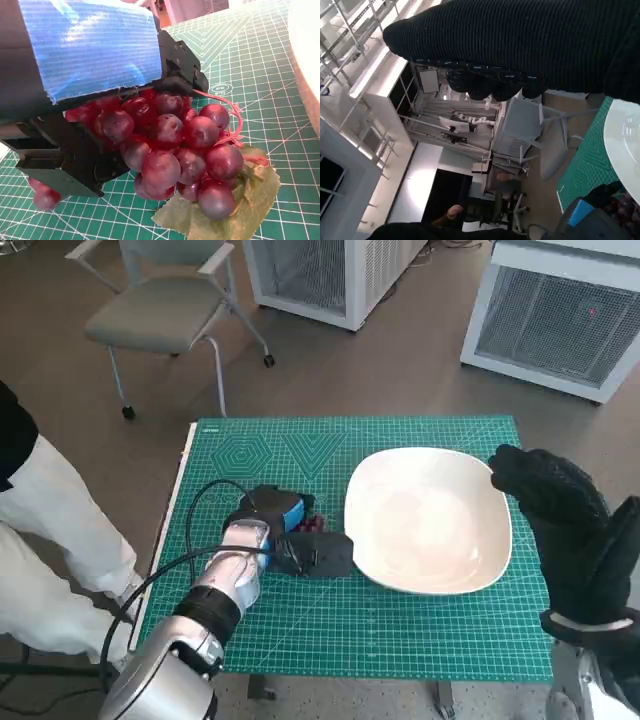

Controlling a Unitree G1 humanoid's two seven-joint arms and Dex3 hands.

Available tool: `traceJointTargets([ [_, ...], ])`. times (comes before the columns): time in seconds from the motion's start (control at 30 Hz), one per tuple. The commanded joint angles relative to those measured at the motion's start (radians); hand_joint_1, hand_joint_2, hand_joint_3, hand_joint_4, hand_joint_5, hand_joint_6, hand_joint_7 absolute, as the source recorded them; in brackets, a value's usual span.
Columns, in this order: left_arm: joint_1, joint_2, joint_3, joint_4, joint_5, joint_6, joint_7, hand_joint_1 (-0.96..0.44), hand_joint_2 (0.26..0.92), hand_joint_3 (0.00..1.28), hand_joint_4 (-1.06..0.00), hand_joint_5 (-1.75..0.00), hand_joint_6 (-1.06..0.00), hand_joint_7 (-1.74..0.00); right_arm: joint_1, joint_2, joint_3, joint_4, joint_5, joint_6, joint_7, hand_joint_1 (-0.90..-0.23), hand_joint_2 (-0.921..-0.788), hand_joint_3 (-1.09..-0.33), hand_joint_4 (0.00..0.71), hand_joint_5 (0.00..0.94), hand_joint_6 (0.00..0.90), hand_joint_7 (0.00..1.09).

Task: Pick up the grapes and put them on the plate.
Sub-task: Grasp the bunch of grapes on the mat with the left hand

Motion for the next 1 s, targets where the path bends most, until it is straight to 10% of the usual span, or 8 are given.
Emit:
traceJointTargets([
  [0.03, 0.015, 0.013, -0.003, 0.000, -0.008, -0.018, -0.004, 0.37, 0.722, 0.70, -0.39, -1.65, -0.61, -0.10, 0.007, -0.002, -0.001, 0.016, 0.003, 0.004, 0.002, -0.496, -0.921, -0.565, 0.424, 0.534, 0.189, 0.90],
  [0.67, 0.017, 0.032, -0.006, -0.007, -0.007, -0.050, -0.011, 0.37, 0.743, 0.61, -0.46, -1.56, -0.69, -0.16, 0.007, -0.002, 0.001, 0.017, 0.006, 0.004, 0.004, -0.496, -0.921, -0.565, 0.428, 0.528, 0.191, 0.89],
  [1.0, 0.000, 0.063, 0.016, -0.083, -0.020, -0.026, -0.055, 0.39, 0.631, 0.88, -0.39, -1.72, -0.51, -0.05, 0.010, -0.005, 0.000, 0.014, 0.004, 0.000, 0.006, -0.497, -0.921, -0.564, 0.429, 0.526, 0.192, 0.89],
])
